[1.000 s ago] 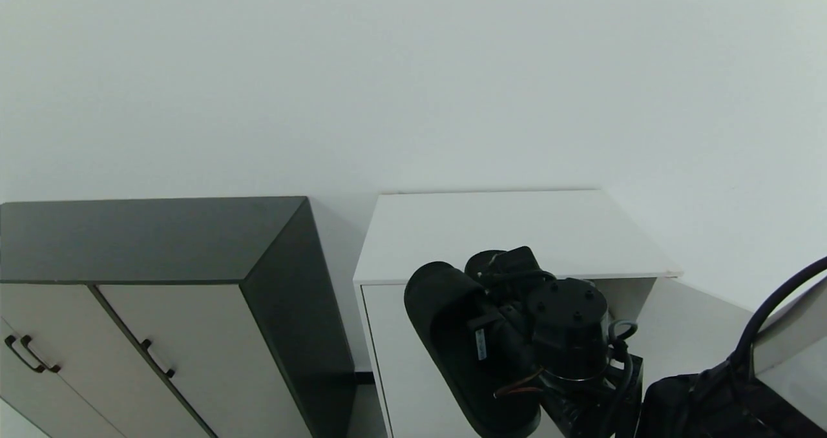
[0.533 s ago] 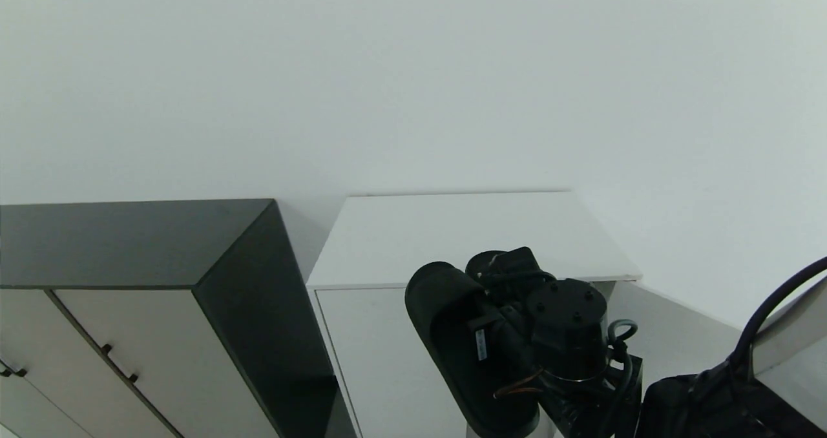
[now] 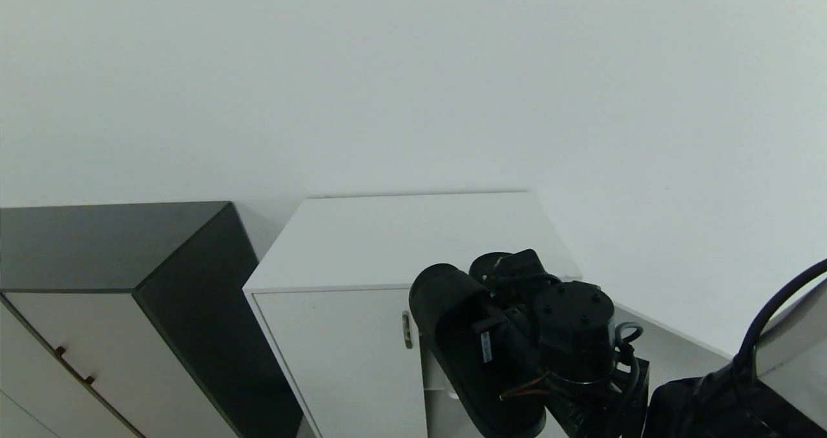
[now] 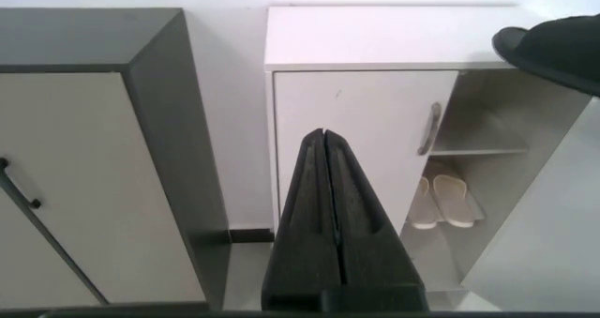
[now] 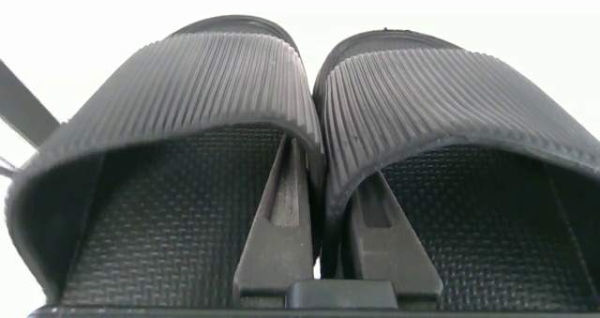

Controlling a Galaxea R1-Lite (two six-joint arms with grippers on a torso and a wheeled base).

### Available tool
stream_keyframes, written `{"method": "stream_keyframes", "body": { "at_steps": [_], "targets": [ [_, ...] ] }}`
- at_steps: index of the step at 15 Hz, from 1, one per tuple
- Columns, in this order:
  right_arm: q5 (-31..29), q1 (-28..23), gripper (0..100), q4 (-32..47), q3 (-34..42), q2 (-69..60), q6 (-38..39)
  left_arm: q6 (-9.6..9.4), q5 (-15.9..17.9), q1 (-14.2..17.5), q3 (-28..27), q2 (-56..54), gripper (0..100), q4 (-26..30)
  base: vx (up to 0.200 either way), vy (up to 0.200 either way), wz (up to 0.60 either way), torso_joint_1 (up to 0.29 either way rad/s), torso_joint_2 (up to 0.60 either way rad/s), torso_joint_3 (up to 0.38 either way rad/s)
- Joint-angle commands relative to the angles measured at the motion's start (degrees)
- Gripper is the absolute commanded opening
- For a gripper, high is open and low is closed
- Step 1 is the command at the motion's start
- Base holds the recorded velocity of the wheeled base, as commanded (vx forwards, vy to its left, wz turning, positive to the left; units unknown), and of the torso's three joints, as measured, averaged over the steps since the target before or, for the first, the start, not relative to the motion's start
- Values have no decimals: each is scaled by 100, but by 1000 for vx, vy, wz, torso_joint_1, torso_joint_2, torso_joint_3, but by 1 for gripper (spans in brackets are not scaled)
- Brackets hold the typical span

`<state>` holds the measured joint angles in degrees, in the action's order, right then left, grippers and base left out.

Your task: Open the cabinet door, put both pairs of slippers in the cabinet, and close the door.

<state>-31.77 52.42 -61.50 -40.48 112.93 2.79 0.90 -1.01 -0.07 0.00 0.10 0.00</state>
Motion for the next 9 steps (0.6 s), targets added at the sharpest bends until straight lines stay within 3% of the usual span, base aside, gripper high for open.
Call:
{"method": "stream_keyframes", "body": {
  "at_steps": [1, 9],
  "targets": [
    [4, 5, 0, -37, -3, -17, 2, 6, -4, -1, 0, -1, 0, 0, 0, 0, 0, 0, 0, 0],
    [4, -48, 0, -345, 58, 62, -209, 6, -4, -1, 0, 8, 0, 0, 0, 0, 0, 0, 0, 0]
  ]
}}
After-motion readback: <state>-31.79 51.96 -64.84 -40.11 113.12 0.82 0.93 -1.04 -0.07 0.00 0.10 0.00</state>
